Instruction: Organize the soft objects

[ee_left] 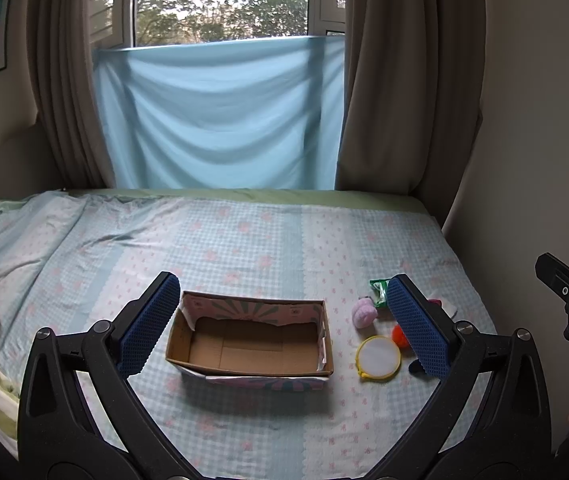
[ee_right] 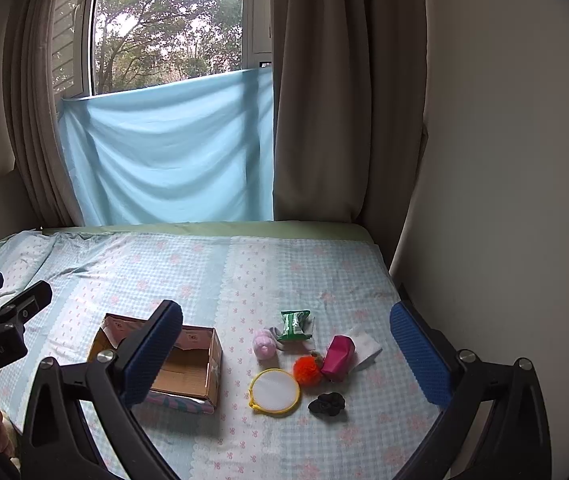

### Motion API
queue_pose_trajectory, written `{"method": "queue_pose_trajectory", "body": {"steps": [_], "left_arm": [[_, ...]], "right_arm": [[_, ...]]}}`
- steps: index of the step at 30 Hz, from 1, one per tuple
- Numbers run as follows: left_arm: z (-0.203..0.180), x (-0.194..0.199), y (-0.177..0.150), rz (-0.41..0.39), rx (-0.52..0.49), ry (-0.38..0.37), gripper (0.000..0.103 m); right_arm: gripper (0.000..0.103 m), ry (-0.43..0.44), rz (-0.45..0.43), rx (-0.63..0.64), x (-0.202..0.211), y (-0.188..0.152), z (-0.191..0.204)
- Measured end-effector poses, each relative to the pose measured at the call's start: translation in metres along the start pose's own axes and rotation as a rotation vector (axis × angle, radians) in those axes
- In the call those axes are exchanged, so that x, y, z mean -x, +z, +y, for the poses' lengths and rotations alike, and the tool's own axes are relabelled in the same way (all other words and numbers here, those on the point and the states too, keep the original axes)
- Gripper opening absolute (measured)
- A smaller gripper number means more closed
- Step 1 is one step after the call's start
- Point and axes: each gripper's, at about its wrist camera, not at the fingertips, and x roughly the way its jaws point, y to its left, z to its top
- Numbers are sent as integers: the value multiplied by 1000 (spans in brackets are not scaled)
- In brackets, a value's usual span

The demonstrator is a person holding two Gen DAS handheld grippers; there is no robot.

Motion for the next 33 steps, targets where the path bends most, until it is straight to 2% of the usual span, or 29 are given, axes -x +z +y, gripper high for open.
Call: {"method": "queue_pose_trajectory", "body": {"steps": [11,16,20,25,33], "left_arm": [[0,-8,7,0,-3,2,102],[0,-14,18,-2,-13,-35,102],[-2,-30,25,28,-39,-78,102],[-17,-71,22,116,-59,-146,102],[-67,-173,-5,274,-51,-231,102]], "right_arm": [[103,11,-8,-4,-5,3,3],[103,-18,-4,-22,-9,3,5],[103,-49,11,-74,-16,-2,0],[103,-100,57,-128,-36,-15,-15],[103,-157,119,-206,-102,-48,-58]]}}
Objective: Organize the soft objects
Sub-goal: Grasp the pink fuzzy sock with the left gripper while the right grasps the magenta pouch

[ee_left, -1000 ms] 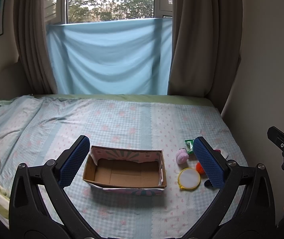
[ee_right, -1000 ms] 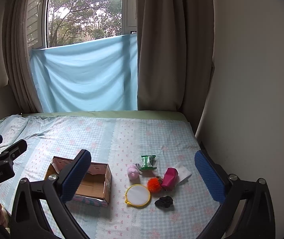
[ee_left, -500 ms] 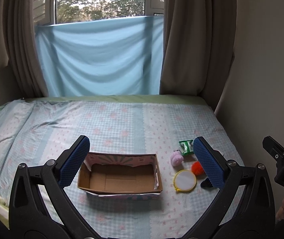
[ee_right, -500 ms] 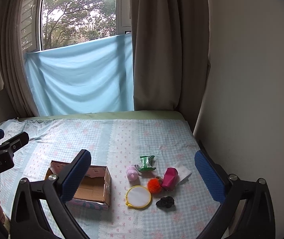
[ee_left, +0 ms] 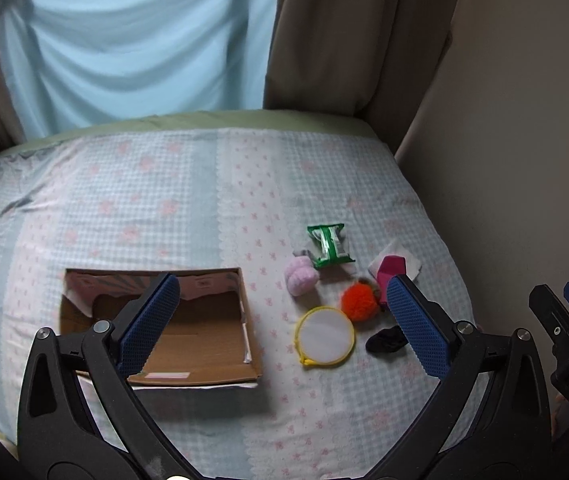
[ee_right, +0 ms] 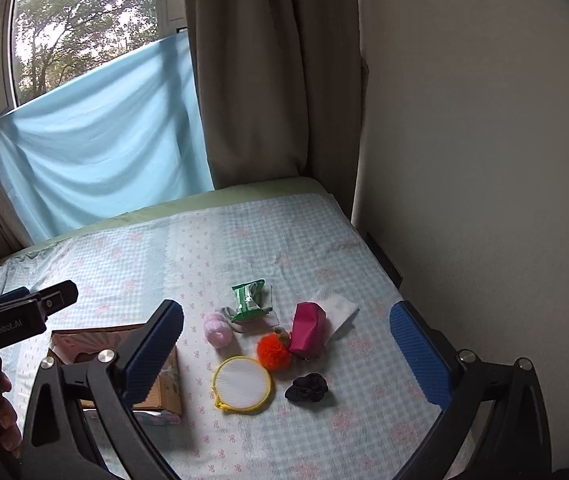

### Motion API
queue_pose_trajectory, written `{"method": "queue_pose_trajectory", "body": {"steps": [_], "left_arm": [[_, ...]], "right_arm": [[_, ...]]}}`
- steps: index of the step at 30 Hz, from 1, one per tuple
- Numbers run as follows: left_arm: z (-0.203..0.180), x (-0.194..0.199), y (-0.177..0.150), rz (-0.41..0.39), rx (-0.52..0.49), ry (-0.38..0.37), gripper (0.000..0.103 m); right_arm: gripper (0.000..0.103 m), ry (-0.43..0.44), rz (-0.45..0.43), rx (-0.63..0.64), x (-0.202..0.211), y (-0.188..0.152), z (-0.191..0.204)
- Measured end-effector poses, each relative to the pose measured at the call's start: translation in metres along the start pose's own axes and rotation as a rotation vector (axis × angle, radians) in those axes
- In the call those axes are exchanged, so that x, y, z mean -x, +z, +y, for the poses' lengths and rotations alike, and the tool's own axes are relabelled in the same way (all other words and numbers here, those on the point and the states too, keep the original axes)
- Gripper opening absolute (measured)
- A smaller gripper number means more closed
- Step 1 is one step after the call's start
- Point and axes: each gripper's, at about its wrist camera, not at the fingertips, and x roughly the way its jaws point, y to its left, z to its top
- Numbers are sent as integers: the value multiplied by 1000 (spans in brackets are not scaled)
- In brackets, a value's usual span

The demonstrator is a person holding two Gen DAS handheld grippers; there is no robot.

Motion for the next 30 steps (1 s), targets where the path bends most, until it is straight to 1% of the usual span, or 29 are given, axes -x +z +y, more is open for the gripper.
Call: {"method": "queue_pose_trajectory", "body": {"steps": [3,5,6,10,14,16,19,22,26,28,29,30], "left_arm": [[-11,-49,-1,76,-1,-32,102],[-20,-80,-2,110,-4,-42,102],[-25,-95,-2,123,-5,-46,102],[-41,-159,-4,185,-2,-38,102],[-47,-221,-12,256,28,-27,102],[-49,-251,-20,278,42,-24,102],[-53,-286,-34,299,39,-5,102],[-51,-312,-49,322,47,13,102],[-47,-334,-64,311,61,32,98],[-47,-342,-69,297,54,45,93],[-46,-345,-72,294,52,49,87],[-46,-348,-74,295,51,51,76]], "right_arm": [[103,-14,19,-27,-33,-8,-13],[102,-29,38,-20,-57,-13,-18],[99,-29,44,-15,-68,-16,-20],[99,-36,85,-5,-115,-27,-29],[96,-25,132,-39,-169,-39,-43],[88,-19,165,-55,-196,-47,-47],[82,-17,209,-68,-233,-59,-50],[78,-13,238,-86,-263,-70,-52],[76,-11,259,-111,-292,-82,-54],[72,-7,267,-121,-304,-85,-54],[69,-5,273,-124,-308,-86,-54],[63,-4,283,-127,-313,-87,-53]]}}
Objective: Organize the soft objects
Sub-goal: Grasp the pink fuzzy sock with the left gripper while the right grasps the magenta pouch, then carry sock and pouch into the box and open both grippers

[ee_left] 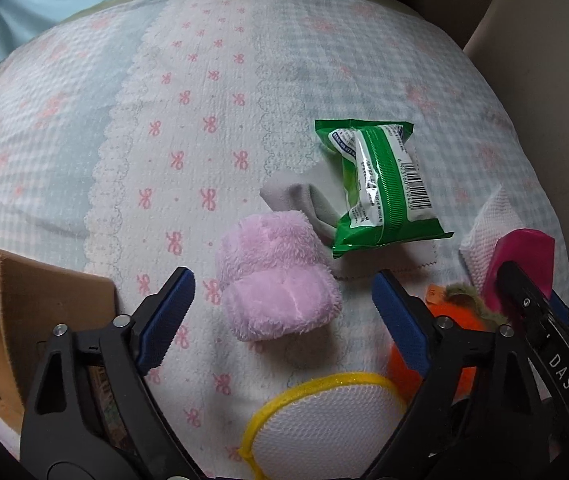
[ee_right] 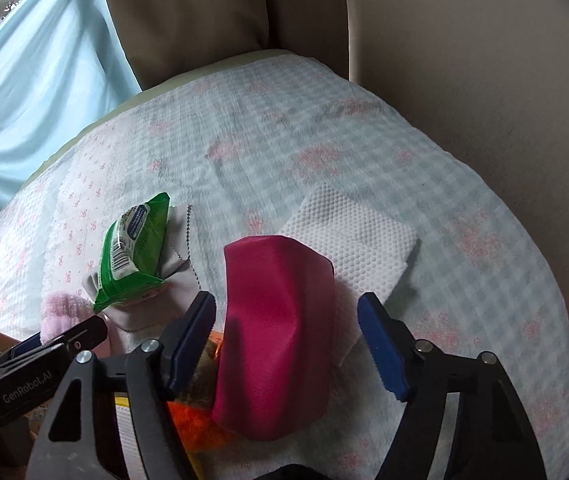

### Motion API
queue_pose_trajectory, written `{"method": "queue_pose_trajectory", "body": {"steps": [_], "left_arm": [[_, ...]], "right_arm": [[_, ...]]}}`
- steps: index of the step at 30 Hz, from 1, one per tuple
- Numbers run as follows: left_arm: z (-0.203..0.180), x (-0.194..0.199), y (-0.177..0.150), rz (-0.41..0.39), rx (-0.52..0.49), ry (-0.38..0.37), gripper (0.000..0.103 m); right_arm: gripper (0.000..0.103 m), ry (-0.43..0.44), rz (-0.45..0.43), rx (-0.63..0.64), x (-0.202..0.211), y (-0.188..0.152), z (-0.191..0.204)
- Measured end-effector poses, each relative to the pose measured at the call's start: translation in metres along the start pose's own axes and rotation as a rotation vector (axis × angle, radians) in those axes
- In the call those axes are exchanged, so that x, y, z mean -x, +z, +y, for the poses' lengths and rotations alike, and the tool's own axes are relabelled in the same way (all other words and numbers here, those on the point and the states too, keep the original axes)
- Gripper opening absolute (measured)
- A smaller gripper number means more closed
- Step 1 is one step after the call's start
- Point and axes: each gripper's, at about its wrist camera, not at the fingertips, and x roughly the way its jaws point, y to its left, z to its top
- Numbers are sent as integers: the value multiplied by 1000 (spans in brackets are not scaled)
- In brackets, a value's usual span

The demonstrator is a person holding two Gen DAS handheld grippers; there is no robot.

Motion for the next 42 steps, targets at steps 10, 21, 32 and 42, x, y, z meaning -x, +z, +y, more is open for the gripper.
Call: {"method": "queue_pose_trajectory", "body": {"steps": [10,21,32,42], "left_arm": [[8,-18,-7,20,6,12,35],[11,6,-7,-25,13,4,31],[6,58,-6,-93,15,-34,31],[16,153,-2,-186,41,-79,31]], "right_arm": [[29,-10,15,-30,-11,1,2],[19,8,-15,-62,11,2,-3],[17,19,-97,-62,57,11,-4],[17,50,-184,-26,153,27,19]]}}
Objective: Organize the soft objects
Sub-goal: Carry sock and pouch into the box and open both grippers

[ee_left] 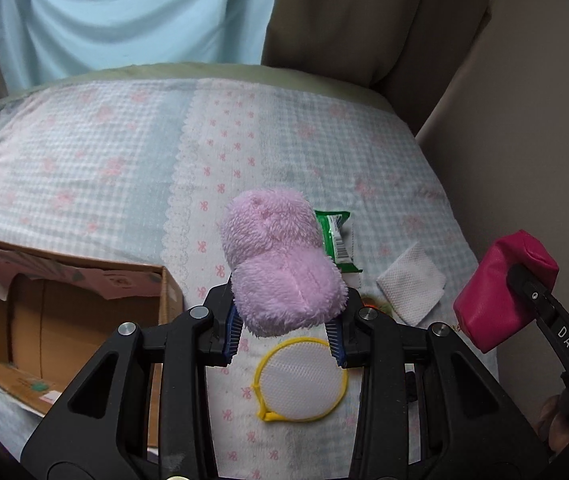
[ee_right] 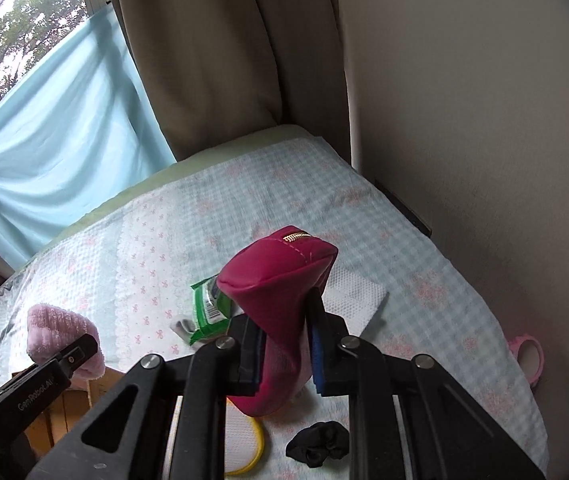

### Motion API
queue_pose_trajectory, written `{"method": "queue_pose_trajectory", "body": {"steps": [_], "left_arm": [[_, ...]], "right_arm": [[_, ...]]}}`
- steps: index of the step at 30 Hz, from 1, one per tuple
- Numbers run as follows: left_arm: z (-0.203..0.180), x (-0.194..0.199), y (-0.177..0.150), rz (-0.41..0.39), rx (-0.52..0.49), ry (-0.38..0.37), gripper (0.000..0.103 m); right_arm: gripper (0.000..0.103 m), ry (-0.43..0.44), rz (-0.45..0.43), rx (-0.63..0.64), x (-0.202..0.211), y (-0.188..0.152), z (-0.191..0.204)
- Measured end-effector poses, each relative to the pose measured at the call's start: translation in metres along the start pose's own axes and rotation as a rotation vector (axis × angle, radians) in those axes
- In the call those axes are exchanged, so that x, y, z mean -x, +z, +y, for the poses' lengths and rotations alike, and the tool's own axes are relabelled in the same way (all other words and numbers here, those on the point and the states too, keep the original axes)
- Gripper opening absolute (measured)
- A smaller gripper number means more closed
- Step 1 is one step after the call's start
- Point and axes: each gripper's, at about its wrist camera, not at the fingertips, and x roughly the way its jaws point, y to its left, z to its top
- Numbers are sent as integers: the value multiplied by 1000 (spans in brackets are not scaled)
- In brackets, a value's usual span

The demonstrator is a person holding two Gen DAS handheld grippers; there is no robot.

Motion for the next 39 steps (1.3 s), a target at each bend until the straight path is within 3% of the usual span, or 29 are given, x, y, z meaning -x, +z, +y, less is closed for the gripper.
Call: {"method": "queue_pose_trajectory", "body": {"steps": [6,11,20,24,30,39], "left_arm": [[14,82,16,-81,-10,-6,31],[45,141,21,-104,-27,17,31],[141,204,17,-76,-44,78,31],[187,205,9,-33,-39,106,31],[241,186,-3,46,-59,133,31],[287,116,-6,181,-69,149,31]], "right_arm": [[17,34,-38,44,71,15,41],[17,75,-39,82,121,15,89],[17,209,68,153,144,-20,181],[17,272,163,159,129,-47,217],[17,294,286,210,94,-81,270],[17,258,511,257,15,-106,310]]}}
